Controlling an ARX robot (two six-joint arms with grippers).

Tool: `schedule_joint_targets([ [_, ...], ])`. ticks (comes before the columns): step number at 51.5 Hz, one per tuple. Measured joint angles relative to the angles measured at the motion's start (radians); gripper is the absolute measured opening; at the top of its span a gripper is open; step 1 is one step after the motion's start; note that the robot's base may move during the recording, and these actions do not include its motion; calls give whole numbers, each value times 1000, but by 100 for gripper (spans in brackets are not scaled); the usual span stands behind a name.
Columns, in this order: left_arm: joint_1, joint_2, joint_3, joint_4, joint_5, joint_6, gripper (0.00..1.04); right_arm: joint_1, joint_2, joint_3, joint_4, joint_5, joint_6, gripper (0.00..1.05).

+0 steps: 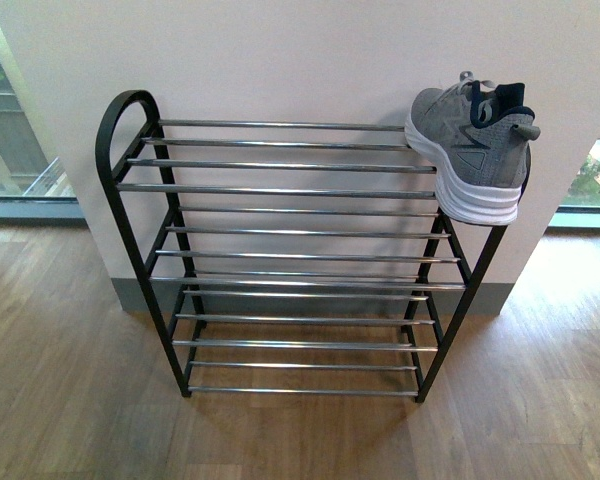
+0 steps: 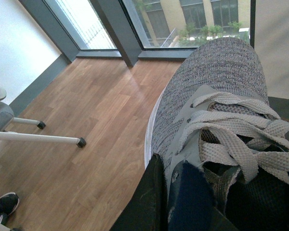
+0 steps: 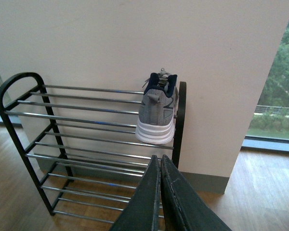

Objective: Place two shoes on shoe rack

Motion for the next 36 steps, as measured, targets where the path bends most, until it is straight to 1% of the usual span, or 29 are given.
schedule_joint_targets([
  [11, 0, 0, 0, 0, 0, 0, 2, 0, -49, 0, -50, 0, 0, 2],
  [12, 0, 0, 0, 0, 0, 0, 2, 0, -92, 0, -110, 1, 0, 2],
  [15, 0, 0, 0, 0, 0, 0, 2, 0, -180, 0, -207, 1, 0, 2],
  [32, 0, 0, 0, 0, 0, 0, 2, 1, -212, 0, -218, 0, 0, 2],
  [33, 0, 0, 0, 0, 0, 0, 2, 1, -212, 0, -218, 1, 0, 2],
  [36, 0, 0, 0, 0, 0, 0, 2, 1, -212, 0, -218, 0, 1, 12],
])
